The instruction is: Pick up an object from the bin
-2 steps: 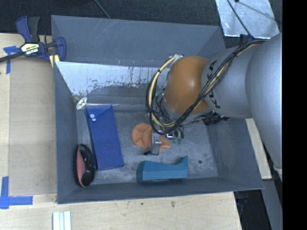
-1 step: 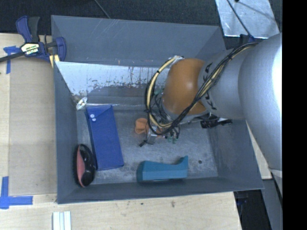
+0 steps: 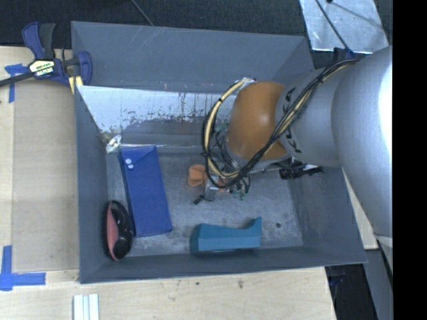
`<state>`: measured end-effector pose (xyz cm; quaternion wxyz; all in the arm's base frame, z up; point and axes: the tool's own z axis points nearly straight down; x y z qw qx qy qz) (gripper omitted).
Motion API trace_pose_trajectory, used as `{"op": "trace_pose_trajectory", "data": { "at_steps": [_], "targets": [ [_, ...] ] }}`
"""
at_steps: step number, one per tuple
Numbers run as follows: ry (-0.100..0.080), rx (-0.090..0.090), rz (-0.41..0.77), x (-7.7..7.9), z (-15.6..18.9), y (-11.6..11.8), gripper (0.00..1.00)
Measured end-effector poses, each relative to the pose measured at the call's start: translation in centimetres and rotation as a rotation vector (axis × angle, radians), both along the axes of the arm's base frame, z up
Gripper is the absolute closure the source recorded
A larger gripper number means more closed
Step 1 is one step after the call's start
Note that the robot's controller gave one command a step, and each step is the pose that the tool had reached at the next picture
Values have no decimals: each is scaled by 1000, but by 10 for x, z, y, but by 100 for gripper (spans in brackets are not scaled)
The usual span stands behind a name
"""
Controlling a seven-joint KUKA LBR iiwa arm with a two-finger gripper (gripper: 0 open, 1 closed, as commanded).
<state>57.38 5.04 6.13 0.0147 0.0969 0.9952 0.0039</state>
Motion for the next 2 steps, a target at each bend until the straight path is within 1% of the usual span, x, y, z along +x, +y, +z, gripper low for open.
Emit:
{"op": "trace_pose_trajectory", "data": {
  "at_steps": [1, 2],
  "targets": [
    [11, -1, -5, -1, 4, 0, 100],
    [29, -4, -2, -4, 21, -1, 100]
  ]
}}
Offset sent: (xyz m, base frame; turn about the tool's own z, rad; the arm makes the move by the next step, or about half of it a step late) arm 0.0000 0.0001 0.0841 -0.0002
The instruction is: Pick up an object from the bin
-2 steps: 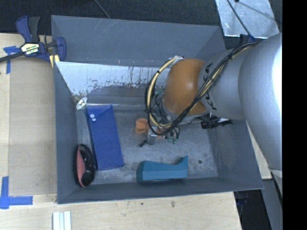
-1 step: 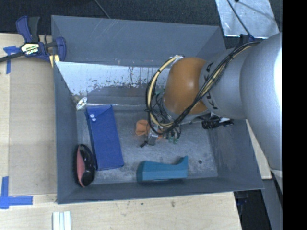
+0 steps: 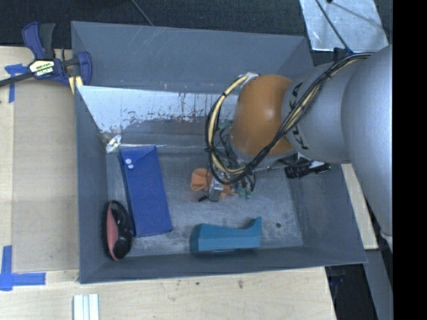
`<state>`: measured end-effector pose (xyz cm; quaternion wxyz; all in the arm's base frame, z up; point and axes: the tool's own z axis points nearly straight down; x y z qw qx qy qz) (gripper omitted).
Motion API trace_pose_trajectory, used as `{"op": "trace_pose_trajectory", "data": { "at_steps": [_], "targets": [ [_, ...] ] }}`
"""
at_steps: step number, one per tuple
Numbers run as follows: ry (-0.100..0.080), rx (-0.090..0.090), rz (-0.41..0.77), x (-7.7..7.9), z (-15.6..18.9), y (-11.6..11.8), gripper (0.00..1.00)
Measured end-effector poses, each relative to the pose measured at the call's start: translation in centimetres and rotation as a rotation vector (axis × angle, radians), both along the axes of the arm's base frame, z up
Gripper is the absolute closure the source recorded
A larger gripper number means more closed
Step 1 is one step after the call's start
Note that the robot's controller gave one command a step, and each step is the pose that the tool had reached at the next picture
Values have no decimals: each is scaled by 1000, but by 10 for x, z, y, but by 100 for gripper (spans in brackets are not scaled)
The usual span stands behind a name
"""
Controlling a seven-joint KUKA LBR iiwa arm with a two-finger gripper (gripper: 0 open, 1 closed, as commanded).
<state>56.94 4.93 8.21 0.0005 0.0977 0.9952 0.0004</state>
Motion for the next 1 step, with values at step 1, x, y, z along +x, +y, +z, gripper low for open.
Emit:
{"op": "trace_pose_trajectory", "data": {
  "at_steps": [1],
  "targets": [
    [1, 0, 0, 0, 22, 0, 100]
  ]
}}
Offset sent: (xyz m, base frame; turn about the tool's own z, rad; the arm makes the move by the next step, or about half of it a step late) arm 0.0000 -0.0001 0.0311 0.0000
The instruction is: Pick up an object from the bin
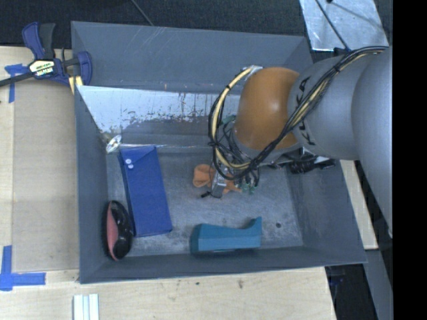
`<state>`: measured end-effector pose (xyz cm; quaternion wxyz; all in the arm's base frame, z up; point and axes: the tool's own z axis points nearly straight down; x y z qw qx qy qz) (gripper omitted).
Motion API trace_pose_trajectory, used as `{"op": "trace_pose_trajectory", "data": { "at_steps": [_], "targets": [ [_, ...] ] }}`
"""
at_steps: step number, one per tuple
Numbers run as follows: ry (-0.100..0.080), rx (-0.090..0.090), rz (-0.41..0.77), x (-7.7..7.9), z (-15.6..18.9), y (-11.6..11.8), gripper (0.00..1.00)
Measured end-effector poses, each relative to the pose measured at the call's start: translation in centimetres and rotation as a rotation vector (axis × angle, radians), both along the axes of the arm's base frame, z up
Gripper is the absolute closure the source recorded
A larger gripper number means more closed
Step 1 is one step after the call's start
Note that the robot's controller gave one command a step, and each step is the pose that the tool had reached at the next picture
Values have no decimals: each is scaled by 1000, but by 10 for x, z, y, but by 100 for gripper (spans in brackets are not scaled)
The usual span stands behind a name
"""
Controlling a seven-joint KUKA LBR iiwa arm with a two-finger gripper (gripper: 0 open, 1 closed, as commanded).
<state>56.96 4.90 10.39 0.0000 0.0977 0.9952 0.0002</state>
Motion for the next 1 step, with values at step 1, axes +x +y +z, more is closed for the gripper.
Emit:
{"op": "trace_pose_trajectory", "data": {
  "at_steps": [1],
  "targets": [
    [-5, 0, 0, 1, 16, 0, 100]
  ]
}}
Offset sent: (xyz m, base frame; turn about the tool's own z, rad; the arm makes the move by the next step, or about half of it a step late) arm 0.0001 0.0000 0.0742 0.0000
